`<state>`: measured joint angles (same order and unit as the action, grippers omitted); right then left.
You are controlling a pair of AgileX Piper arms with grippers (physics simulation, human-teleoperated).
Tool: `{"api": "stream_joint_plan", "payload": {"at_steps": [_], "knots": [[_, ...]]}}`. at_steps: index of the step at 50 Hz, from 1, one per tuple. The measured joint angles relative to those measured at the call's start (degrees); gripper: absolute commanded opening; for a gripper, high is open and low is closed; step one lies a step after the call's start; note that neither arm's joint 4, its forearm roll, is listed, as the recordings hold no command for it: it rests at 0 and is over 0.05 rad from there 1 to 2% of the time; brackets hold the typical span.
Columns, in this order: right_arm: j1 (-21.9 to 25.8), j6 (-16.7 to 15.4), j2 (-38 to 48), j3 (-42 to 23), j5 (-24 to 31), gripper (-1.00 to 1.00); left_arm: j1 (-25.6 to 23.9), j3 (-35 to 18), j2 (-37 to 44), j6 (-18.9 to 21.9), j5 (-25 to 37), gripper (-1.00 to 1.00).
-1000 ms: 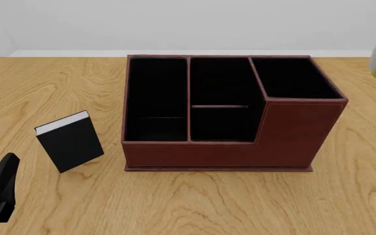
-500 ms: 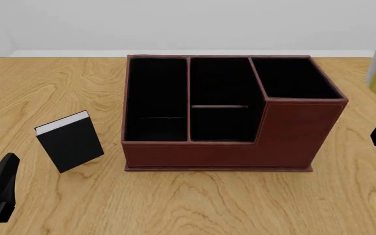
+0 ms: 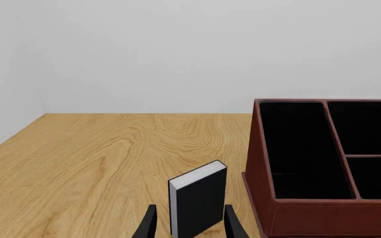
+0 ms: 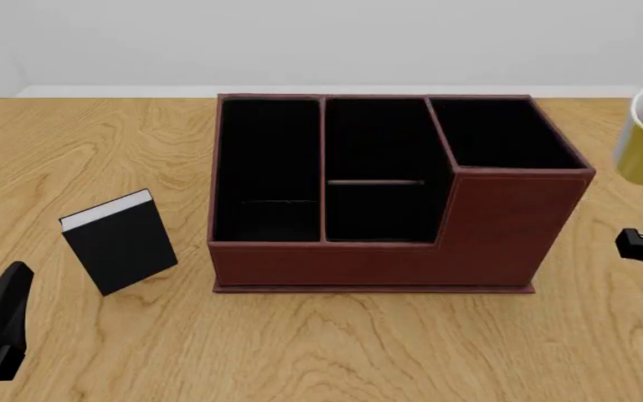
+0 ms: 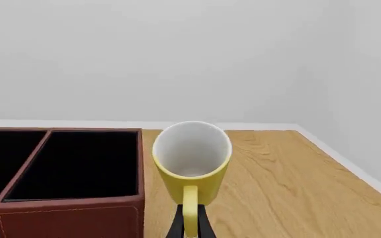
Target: Pick up the yellow and white mug and place it to the right of the caddy.
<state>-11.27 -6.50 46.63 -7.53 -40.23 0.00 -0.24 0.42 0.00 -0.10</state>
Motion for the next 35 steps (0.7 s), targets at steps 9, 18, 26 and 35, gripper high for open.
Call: {"api": "stream_joint_plan", "payload": {"at_steps": [9, 18, 26, 35], "knots": [[-0.4, 1.4, 3.9, 0.9, -3.7, -1.0, 0.0, 0.0, 0.0, 0.0, 0.0, 1.0], [-1.0, 2.1, 7.2, 1.7, -6.9, -1.0, 0.0, 0.0, 0.0, 0.0, 0.0, 1.0], [-1.3, 2.4, 10.0, 2.4, -9.8, -1.0, 0.0, 0.0, 0.0, 0.0, 0.0, 1.0], [-1.4, 2.6, 12.7, 3.1, -12.6, -1.0, 0.0, 0.0, 0.0, 0.0, 0.0, 1.0]]}}
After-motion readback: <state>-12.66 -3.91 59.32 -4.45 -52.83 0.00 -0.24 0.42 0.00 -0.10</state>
